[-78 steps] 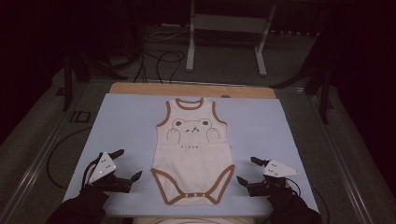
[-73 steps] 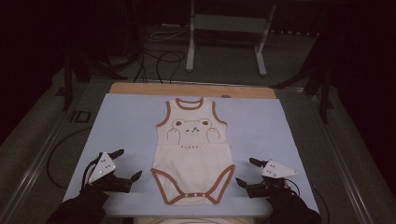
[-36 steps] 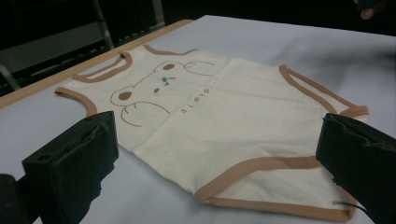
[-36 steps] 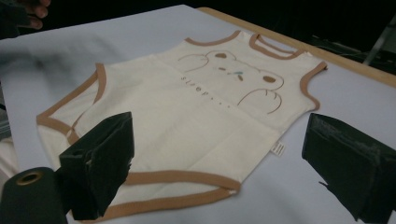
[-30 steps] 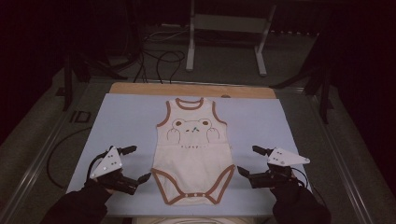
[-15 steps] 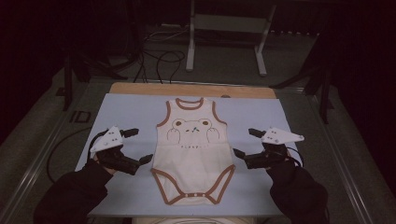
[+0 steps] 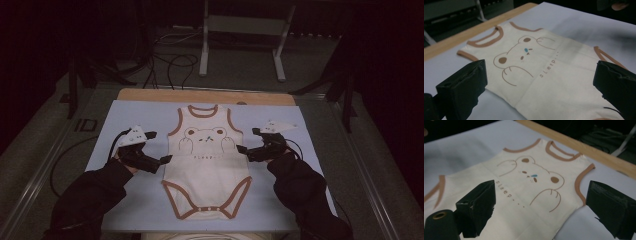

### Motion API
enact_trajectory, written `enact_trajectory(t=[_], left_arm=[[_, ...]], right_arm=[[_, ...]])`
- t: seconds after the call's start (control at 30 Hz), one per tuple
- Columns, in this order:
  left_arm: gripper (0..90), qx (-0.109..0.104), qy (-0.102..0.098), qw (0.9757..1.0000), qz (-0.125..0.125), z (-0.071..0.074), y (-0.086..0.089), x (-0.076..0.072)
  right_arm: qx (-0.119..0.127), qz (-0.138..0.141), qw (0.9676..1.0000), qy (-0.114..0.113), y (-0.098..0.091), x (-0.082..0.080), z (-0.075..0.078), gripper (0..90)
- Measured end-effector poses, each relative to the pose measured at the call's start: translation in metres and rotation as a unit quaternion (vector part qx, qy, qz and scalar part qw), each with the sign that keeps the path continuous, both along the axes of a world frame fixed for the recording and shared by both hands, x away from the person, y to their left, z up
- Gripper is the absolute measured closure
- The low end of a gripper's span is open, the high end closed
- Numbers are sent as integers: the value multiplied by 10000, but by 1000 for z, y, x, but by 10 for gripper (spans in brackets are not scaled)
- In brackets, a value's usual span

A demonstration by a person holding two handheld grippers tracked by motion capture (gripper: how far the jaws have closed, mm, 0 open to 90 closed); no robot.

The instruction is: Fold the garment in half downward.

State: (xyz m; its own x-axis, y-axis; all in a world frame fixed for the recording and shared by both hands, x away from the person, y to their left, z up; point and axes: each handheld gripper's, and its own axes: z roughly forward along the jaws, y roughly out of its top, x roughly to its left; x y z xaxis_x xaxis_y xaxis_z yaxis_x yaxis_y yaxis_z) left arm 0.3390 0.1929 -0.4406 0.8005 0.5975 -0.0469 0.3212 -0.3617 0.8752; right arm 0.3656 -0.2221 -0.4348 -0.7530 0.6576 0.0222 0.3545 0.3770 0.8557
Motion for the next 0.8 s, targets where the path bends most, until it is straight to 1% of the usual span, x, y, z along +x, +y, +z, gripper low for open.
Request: enact_trajectory(t=[0.03, 0.07, 0.1, 0.13, 0.17, 0.2, 0.23, 0.27, 0.3, 0.33, 0.37, 0.4, 0.43, 0.47, 0.5, 0.53, 0.57, 0.6, 0.63, 0.67, 0.7, 0.73, 0.77, 0.8], left_arm=[[0, 0, 0, 10000, 0, 0, 0, 0], [0, -97, 21, 9999, 55, -1, 1, 3], [0, -135, 87, 9998, 97, -3, 1, 6], [0, -193, 176, 9997, 41, -5, 3, 11], [0, -193, 176, 9997, 41, -5, 3, 11], [0, -60, 239, 9997, 54, -9, 2, 15], [0, -60, 239, 9997, 54, -9, 2, 15], [0, -8, 251, 9997, 1, -15, 0, 18], [0, -8, 251, 9997, 1, -15, 0, 18], [0, 55, 376, 9993, 15, -20, -2, 21], [0, 94, 342, 9994, 14, -22, -3, 21], [10, 202, 309, 9993, -21, -25, -5, 22], [22, 256, 367, 9990, -20, -28, -6, 24], [22, 230, 426, 9988, 18, -31, -7, 26], [23, 263, 449, 9986, 7, -33, -7, 27], [29, 331, 478, 9983, 48, -35, -8, 29], [31, 366, 520, 9979, 77, -37, -10, 30], [35, 425, 517, 9977, 61, -39, -11, 31], [42, 509, 547, 9971, 107, -41, -12, 33], [58, 576, 636, 9962, 127, -43, -13, 35], [63, 593, 724, 9956, 108, -45, -13, 37], [73, 691, 673, 9951, 208, -47, -14, 37], [109, 784, 633, 9946, 253, -49, -14, 38], [124, 748, 693, 9945, 236, -51, -14, 40]], right_arm=[[0, 0, 10000, 0, 0, 0, 0, 92], [13, -35, 10000, -15, 1, 3, -2, 92], [48, -42, 10000, 2, 1, 5, -4, 92], [0, -209, 9997, 94, 4, 10, -9, 92], [0, -209, 9997, 94, 4, 10, -9, 92], [-2, -232, 9996, 163, 5, 15, -15, 92], [-2, -232, 9996, 163, 5, 15, -15, 92], [51, -247, 9990, 360, 4, 20, -22, 92], [51, -247, 9990, 360, 4, 20, -22, 92], [-3, -273, 9989, 379, 4, 22, -26, 93], [-45, -293, 9982, 526, 4, 26, -33, 93], [-90, -336, 9979, 542, 4, 28, -38, 99], [-221, -384, 9976, 538, 4, 29, -42, 116], [-274, -378, 9972, 585, 4, 31, -47, 116], [-288, -413, 9964, 679, 4, 33, -51, 127], [-329, -492, 9958, 702, 3, 35, -55, 139], [-324, -490, 9955, 739, 2, 36, -59, 140], [-339, -490, 9948, 824, 1, 38, -62, 140], [-405, -537, 9938, 885, 0, 39, -65, 140], [-391, -538, 9934, 939, -1, 40, -68, 142], [-356, -524, 9932, 978, -2, 41, -70, 165], [-388, -543, 9929, 988, -2, 42, -71, 174], [-431, -541, 9925, 1004, -2, 43, -72, 174], [-415, -535, 9926, 1004, -3, 43, -73, 183]])
